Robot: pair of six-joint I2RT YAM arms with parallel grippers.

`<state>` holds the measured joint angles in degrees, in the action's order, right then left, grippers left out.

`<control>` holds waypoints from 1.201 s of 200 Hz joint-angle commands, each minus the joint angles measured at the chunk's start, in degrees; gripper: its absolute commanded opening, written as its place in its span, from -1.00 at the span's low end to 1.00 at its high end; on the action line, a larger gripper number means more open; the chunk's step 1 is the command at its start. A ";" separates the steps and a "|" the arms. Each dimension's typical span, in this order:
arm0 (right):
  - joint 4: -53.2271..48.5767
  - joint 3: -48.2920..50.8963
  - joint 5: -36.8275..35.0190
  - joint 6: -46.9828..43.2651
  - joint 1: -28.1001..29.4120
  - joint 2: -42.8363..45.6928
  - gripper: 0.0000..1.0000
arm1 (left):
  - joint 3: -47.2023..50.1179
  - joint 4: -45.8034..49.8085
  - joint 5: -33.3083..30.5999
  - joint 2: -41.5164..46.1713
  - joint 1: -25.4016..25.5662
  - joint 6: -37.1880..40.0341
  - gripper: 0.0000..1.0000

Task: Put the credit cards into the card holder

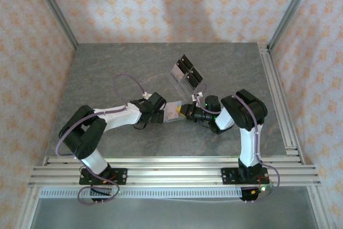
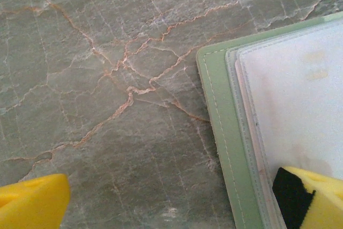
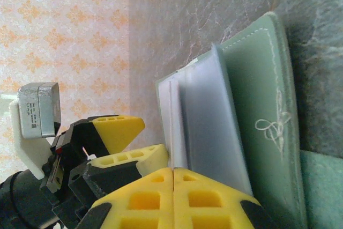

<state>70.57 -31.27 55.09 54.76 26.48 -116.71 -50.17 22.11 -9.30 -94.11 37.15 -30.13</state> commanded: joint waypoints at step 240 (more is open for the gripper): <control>-36.02 -7.91 -4.59 -20.27 3.38 7.19 -1.00 | 1.48 3.16 -0.72 0.08 0.38 -0.11 0.99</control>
<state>40.73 -38.70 51.13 37.45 28.97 -109.43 -50.15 21.96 -9.28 -94.11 37.15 -30.13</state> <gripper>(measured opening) 0.040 0.997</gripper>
